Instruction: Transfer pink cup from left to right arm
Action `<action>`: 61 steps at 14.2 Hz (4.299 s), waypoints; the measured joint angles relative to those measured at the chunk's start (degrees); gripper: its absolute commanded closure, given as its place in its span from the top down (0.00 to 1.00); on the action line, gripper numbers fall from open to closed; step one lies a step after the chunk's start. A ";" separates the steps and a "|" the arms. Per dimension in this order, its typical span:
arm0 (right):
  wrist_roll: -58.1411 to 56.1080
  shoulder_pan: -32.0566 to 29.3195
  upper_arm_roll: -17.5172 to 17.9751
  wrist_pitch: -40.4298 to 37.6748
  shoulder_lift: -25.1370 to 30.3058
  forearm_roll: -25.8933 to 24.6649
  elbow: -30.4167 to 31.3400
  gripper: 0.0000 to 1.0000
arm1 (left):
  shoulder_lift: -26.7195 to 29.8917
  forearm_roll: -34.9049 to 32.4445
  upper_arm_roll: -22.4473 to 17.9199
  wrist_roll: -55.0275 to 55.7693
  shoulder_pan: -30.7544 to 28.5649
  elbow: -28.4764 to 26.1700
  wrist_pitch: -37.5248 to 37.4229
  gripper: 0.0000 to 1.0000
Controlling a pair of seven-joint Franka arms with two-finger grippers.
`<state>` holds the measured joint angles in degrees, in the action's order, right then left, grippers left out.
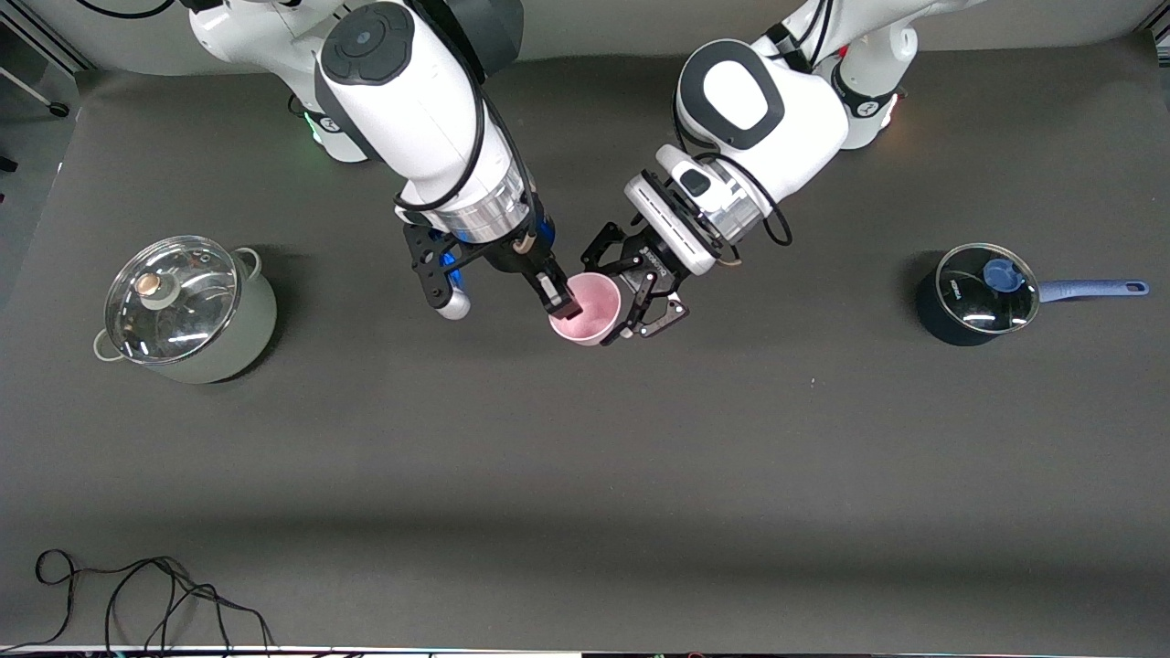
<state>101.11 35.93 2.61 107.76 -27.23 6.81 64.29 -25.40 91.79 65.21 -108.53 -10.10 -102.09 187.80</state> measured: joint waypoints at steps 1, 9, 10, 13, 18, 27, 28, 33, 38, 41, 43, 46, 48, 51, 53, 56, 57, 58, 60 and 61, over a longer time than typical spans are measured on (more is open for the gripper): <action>-0.49 0.02 0.11 -0.05 -0.02 -0.23 0.00 0.00 | 0.00 -0.01 -0.07 -0.49 -0.01 0.03 0.04 0.24; -1.33 0.02 0.11 0.03 -0.04 -0.38 -0.05 0.00 | 0.00 0.08 -0.23 -0.71 -0.02 0.49 0.15 0.99; -1.33 0.01 0.10 0.04 -0.04 -0.38 -0.08 0.00 | 0.00 0.14 -0.22 -0.64 -0.02 0.60 0.15 0.99; -1.33 0.01 0.09 0.04 -0.04 -0.38 -0.16 0.00 | 0.00 0.20 -0.25 -0.25 -0.04 0.65 0.15 0.99; -3.09 -0.50 -0.40 0.04 -0.05 -0.57 -0.29 0.00 | -0.13 0.38 -0.73 0.52 -1.51 0.65 0.17 0.99; -30.54 -10.50 -0.96 -5.23 -0.07 -0.60 -0.14 0.00 | -3.08 0.46 -1.44 1.31 -20.78 -1.82 -18.81 0.99; -34.72 -12.24 -0.98 -7.35 -0.03 -0.60 -0.16 0.00 | -3.16 0.28 -1.46 1.31 -23.39 -3.01 -22.14 0.99; -56.58 -21.17 -1.19 -15.15 2.07 -0.59 2.67 0.00 | -3.20 -5.58 -1.49 3.72 -31.09 -6.96 -32.95 0.99; -75.75 -29.86 -2.37 -15.66 6.69 -0.60 13.89 0.00 | -3.09 -30.82 -1.64 30.41 -37.20 -6.52 -46.69 1.00; -80.36 -30.01 -5.23 -13.59 7.78 -0.59 19.39 0.00 | -2.89 -44.35 -1.63 44.45 -41.89 -3.84 -57.62 1.00; -81.40 -29.97 -6.15 -8.36 8.14 -0.59 24.61 0.00 | -2.43 -54.96 -1.56 56.14 -44.13 -0.57 -66.61 1.00; -85.53 -29.93 -7.97 2.48 8.95 -0.59 34.30 0.00 | -1.34 -74.65 -0.88 76.23 -44.77 7.15 -81.17 1.00; -87.07 -29.94 -8.65 9.10 9.30 -0.59 39.94 0.00 | -0.58 -87.71 0.70 85.39 -44.36 11.09 -87.76 1.00; -89.13 -29.96 -9.22 20.42 9.34 -0.59 48.01 0.00 | 2.20 -99.26 1.66 89.99 -43.25 12.77 -92.50 1.00; -89.99 -29.97 -9.56 26.08 9.29 -0.59 52.36 0.00 | 4.62 -100.63 0.34 91.85 -43.44 13.66 -95.66 1.00; -90.96 -29.96 -9.60 35.02 8.66 -0.59 57.57 0.00 | 5.89 -100.84 -2.80 97.56 -44.27 18.42 -103.15 1.00; -91.11 -29.96 -9.60 36.50 8.34 -0.59 58.58 0.00 | 5.97 -100.89 -4.02 99.48 -44.50 19.77 -104.62 1.00; -91.21 -29.96 -9.60 37.16 8.07 -0.59 59.05 0.10 | 6.01 -101.12 -5.09 100.93 -44.73 20.58 -105.25 1.00; -91.28 -29.97 -9.60 37.47 7.79 -0.59 59.24 0.73 | 6.35 -102.06 -5.72 102.70 -45.98 21.21 -105.30 1.00; -91.30 -29.97 -9.61 37.50 7.75 -0.59 59.24 0.79 | 6.98 -102.18 -5.72 103.01 -46.53 21.12 -105.30 1.00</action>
<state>9.81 5.96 -7.00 145.26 -19.48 6.22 123.53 -18.42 -10.39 59.49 -5.51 -56.63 -80.97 82.51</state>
